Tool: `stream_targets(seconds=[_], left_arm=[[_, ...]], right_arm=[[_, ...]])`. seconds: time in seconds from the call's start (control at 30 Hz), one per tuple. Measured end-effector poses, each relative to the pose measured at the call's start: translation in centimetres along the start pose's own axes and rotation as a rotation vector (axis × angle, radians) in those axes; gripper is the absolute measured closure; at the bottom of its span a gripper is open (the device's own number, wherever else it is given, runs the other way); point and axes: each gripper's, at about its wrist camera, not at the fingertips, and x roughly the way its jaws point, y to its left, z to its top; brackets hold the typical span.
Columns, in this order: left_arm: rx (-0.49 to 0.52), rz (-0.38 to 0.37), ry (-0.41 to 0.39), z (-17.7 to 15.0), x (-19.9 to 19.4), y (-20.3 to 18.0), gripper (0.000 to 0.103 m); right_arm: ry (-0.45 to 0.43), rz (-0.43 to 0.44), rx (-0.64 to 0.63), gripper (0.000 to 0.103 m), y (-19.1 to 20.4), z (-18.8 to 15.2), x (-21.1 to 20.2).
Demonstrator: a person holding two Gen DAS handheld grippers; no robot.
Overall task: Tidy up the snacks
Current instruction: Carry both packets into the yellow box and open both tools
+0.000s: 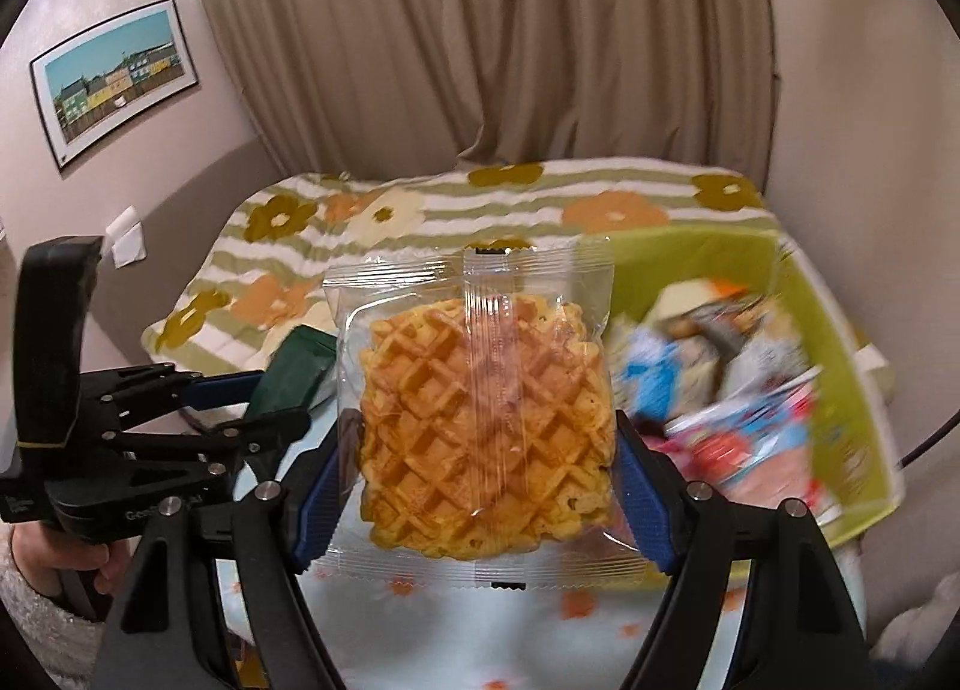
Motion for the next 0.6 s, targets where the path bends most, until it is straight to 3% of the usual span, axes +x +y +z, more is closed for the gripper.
stream_targets(seconds=[0.23, 0.37, 0.6], left_arm=[[-0.005, -0.041, -0.047, 6.1, 2.8, -6.8, 0.062], [-0.035, -0.076, -0.024, 8.5, 5.8, -9.9, 0.062], [-0.081, -0.099, 0.068, 9.4, 11.3, -12.7, 0.062]], right_arm=[[0.002, -0.035, 0.021, 0.028, -7.6, 3.2, -0.6], [0.025, -0.044, 0.037, 0.028, -11.1, 4.1, 0.2], [0.076, -0.044, 0.072, 0.028, -15.2, 4.2, 2.0]])
